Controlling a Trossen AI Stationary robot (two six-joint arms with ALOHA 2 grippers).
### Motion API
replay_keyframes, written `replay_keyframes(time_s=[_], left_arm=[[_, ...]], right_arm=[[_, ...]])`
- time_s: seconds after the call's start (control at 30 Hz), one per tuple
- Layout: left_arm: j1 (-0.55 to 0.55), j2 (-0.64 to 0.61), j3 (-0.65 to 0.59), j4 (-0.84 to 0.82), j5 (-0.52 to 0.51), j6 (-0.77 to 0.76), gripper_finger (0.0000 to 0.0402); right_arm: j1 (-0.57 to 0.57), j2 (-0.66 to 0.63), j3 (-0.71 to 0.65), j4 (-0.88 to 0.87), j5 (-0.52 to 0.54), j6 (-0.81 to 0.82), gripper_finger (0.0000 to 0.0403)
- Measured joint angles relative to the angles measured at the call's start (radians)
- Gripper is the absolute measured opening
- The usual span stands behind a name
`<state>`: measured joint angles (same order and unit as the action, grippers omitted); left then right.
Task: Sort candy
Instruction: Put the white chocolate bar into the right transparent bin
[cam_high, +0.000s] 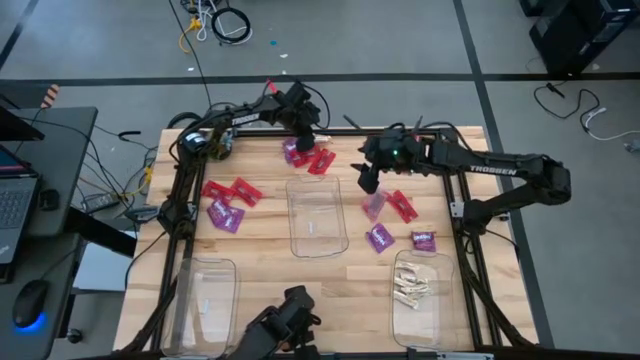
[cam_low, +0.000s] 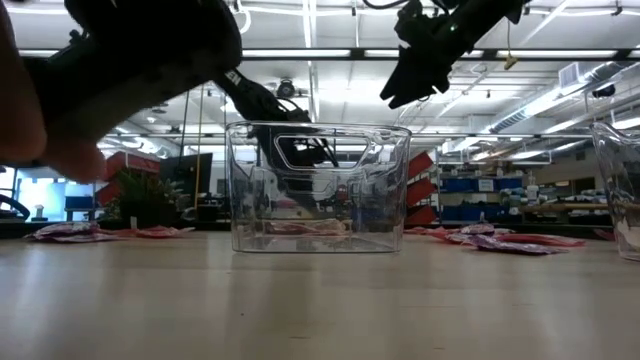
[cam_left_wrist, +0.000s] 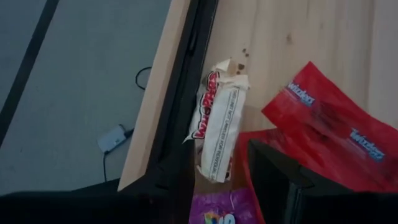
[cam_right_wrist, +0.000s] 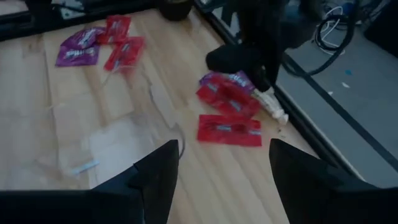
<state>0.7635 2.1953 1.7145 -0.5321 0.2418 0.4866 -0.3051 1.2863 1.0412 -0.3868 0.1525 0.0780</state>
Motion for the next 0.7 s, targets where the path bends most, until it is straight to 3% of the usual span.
replay_keyframes(time_s=[0.7], left_arm=[[0.0, 0.081, 0.019, 0.069, -0.078, -0.042, 0.0134]], right_arm=[[-0.072, 0.0, 0.0, 0.012, -0.025, -0.055, 0.0236]])
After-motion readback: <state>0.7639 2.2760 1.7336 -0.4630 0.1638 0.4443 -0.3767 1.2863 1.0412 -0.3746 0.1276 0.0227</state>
